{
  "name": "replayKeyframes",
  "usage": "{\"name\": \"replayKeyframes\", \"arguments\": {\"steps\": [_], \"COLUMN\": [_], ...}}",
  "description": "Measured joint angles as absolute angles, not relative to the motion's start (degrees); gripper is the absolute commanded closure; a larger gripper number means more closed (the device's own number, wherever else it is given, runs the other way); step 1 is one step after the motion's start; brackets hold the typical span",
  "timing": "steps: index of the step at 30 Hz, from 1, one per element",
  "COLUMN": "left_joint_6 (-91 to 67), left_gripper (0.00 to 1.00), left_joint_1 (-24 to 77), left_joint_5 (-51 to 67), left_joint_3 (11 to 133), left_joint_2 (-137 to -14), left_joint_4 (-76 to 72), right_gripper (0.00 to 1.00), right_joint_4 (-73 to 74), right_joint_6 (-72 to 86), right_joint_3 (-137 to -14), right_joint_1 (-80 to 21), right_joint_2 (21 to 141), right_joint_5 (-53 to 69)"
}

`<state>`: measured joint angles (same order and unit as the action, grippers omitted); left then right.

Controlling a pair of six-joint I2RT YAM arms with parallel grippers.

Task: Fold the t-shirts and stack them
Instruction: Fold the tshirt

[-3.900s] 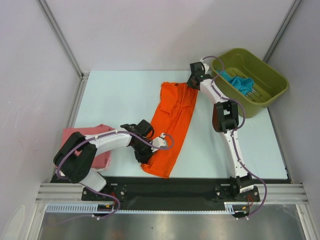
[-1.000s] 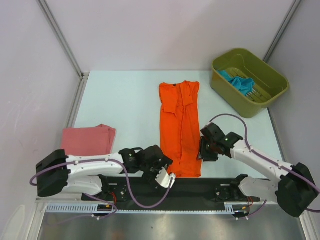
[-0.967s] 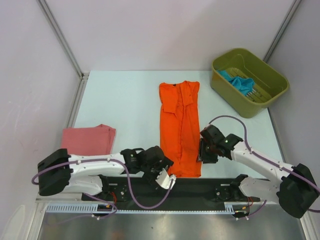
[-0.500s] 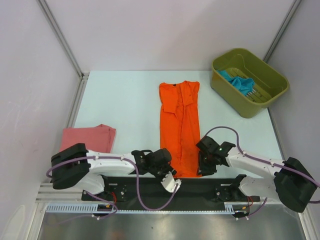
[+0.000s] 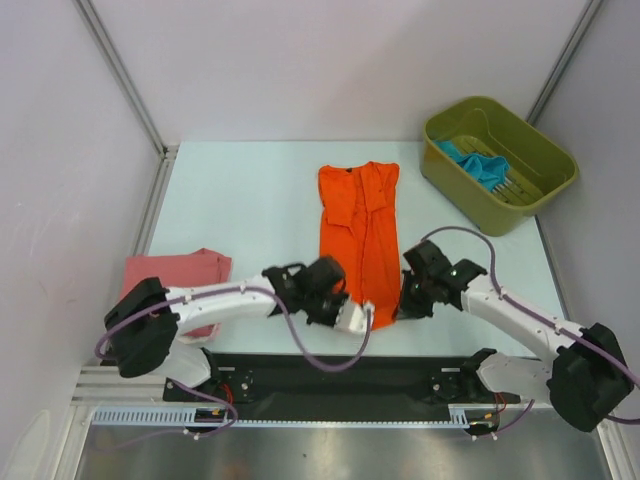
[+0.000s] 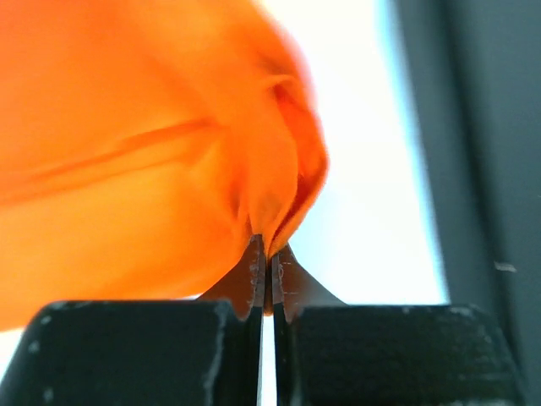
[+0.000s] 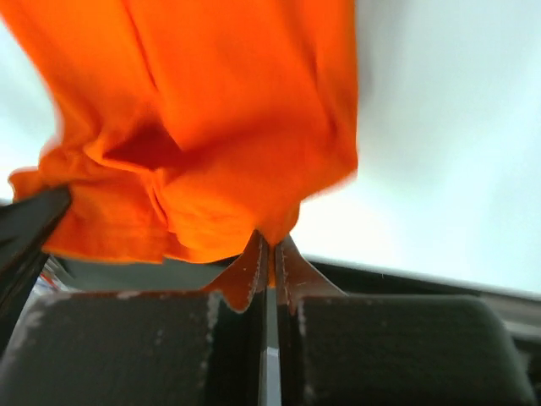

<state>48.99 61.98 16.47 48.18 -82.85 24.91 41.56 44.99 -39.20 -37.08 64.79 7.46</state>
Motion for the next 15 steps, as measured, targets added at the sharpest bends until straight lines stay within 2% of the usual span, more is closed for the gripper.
{"name": "replayKeyframes", "arguments": {"steps": [6,15], "left_joint_6": [42.3,33.5], "left_gripper": [1.0,1.0], "left_joint_1": [46.9,35.6], "left_joint_5": [21.7,22.2], "left_joint_3": [67.8,83.7], "left_joint_2": [-93.6,-110.4], "left_joint_4": [31.0,34.6], "right_gripper": [1.0,1.0], "right_joint_4": [40.1,32.9], "right_joint_6": [37.1,30.9], "right_joint_3": [-53.7,-71.3], "right_joint_1": [-24.5,-18.0], "right_joint_2": [77.6,98.8], "right_joint_5": [7.0,8.1]}}
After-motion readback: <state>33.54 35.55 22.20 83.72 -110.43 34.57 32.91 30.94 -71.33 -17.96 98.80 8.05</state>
